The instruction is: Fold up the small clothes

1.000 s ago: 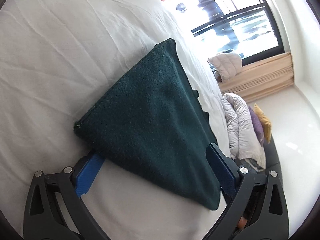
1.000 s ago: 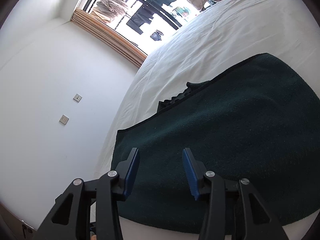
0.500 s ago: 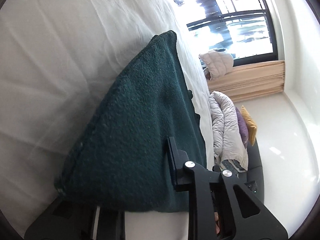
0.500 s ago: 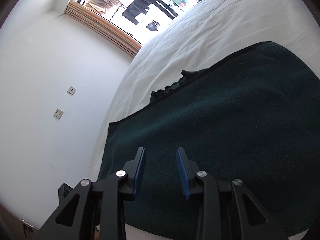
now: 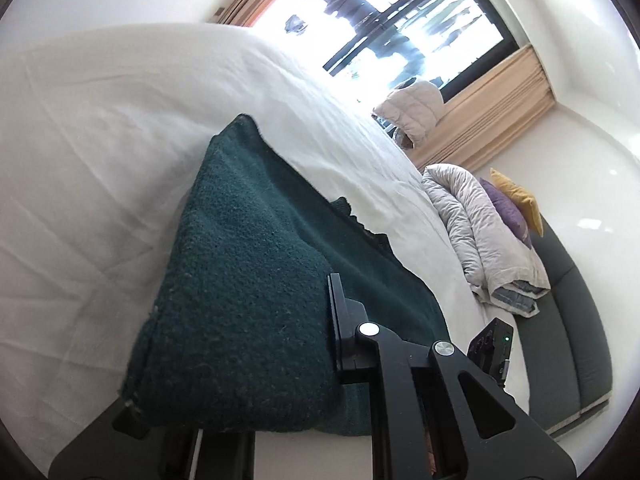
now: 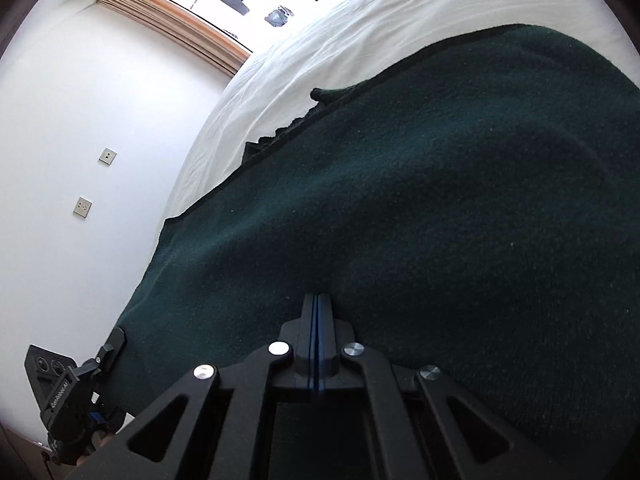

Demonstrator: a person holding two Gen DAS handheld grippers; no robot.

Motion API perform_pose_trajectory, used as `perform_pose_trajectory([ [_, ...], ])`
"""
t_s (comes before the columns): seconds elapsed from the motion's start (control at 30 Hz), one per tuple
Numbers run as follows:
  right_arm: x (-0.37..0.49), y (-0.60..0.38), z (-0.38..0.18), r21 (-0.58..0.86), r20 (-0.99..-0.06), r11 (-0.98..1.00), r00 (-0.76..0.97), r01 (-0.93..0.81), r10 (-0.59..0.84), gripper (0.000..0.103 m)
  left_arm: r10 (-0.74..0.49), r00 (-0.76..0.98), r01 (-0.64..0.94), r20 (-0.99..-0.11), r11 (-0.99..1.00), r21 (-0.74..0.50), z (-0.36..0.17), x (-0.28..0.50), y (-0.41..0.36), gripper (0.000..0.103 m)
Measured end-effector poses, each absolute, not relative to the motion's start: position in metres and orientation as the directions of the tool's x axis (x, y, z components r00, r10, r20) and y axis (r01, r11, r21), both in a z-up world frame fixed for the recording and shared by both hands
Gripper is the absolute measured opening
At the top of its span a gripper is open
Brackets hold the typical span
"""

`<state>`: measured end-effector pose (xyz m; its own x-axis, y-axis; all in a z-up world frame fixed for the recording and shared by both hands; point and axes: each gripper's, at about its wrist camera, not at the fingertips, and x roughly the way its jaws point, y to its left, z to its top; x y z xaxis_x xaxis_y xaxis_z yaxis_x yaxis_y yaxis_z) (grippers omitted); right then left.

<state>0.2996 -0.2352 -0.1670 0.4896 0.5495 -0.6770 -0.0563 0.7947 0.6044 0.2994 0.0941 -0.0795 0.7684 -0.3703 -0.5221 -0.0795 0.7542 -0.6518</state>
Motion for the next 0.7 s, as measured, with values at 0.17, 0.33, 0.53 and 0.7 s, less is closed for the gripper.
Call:
perform_pose_trajectory([
  [0.17, 0.280, -0.274, -0.139, 0.696, -0.563, 0.712, 0.541, -0.097, 0.625, 0.028, -0.330, 0.793, 0.044, -0.513, 0.869, -0.492, -0.027, 0.306, 0.039, 0.011],
  [0.33, 0.275, -0.346, -0.132, 0.802, -0.460, 0.595, 0.580, -0.054, 0.672, 0.034, -0.340, 0.769, 0.245, -0.541, 0.939, -0.241, 0.010, 0.319, -0.077, 0.011],
  [0.53, 0.279, -0.411, -0.149, 0.927, -0.295, 0.374, 0.587, -0.015, 0.754, 0.062, -0.269, 0.701, 0.436, -0.661, 0.895, 0.098, -0.049, 0.319, -0.228, 0.010],
  [0.7, 0.293, -0.413, -0.149, 0.895, -0.373, 0.446, 0.532, -0.010, 0.760, 0.062, -0.134, 0.750, 0.422, -0.648, 0.851, 0.313, -0.108, 0.294, -0.256, 0.010],
])
